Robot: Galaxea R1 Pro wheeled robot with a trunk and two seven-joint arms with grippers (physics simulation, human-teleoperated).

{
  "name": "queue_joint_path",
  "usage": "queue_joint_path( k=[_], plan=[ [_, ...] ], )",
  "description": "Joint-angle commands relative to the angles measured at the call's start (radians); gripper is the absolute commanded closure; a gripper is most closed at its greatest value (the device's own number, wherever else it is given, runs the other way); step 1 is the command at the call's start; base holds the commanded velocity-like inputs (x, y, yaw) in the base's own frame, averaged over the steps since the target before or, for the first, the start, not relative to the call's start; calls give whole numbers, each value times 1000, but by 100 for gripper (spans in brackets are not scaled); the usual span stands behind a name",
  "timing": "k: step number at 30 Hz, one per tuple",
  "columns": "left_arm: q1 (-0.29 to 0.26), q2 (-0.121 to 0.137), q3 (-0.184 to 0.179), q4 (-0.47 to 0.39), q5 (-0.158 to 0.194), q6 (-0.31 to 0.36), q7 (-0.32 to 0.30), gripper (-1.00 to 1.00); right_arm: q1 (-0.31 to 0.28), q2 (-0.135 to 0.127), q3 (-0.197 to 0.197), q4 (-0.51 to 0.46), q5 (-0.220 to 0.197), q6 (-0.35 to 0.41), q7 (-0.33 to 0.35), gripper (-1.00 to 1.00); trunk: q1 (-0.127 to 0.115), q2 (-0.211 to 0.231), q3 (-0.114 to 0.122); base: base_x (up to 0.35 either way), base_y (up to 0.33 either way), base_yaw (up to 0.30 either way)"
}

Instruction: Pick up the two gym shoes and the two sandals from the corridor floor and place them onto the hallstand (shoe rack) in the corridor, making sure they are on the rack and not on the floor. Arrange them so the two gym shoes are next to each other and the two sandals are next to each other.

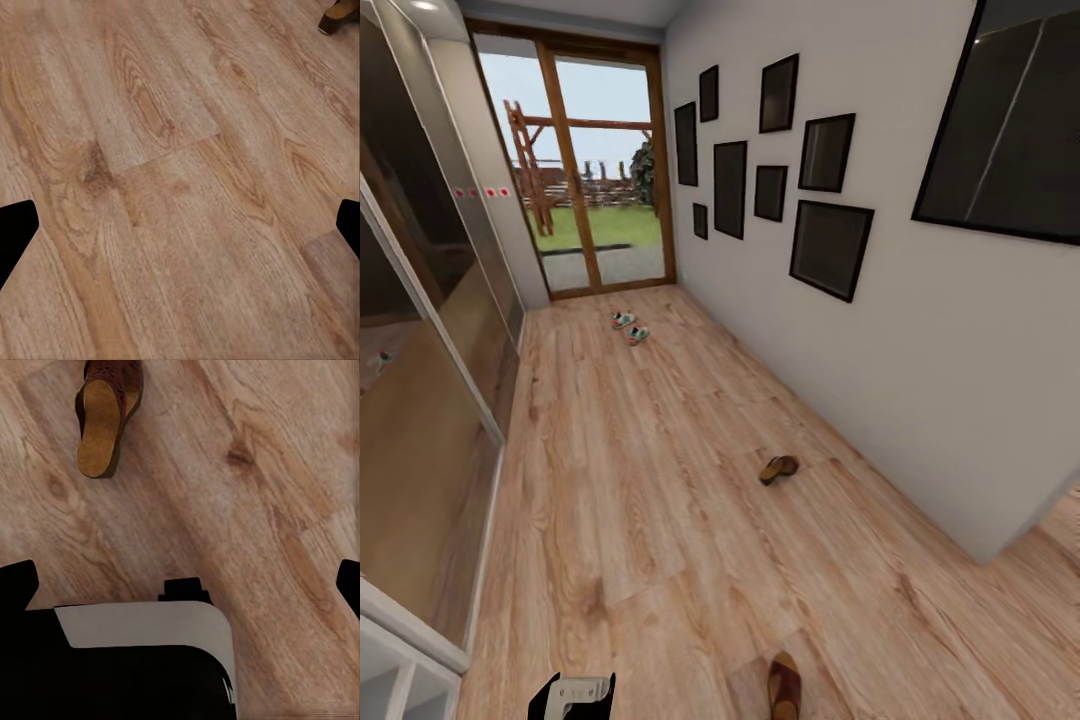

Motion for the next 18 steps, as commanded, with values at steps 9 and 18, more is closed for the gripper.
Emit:
queue_joint_path(
  k=[9, 18],
  plan=[
    [0, 0, 0, -1, 0, -3, 0, -100, 0, 0, -1, 0, -1, -2, 0, -100, 0, 0, -1, 26, 64, -33],
    [0, 0, 0, -1, 0, -3, 0, -100, 0, 0, -1, 0, -1, -2, 0, -100, 0, 0, -1, 19, 45, 0]
  ],
)
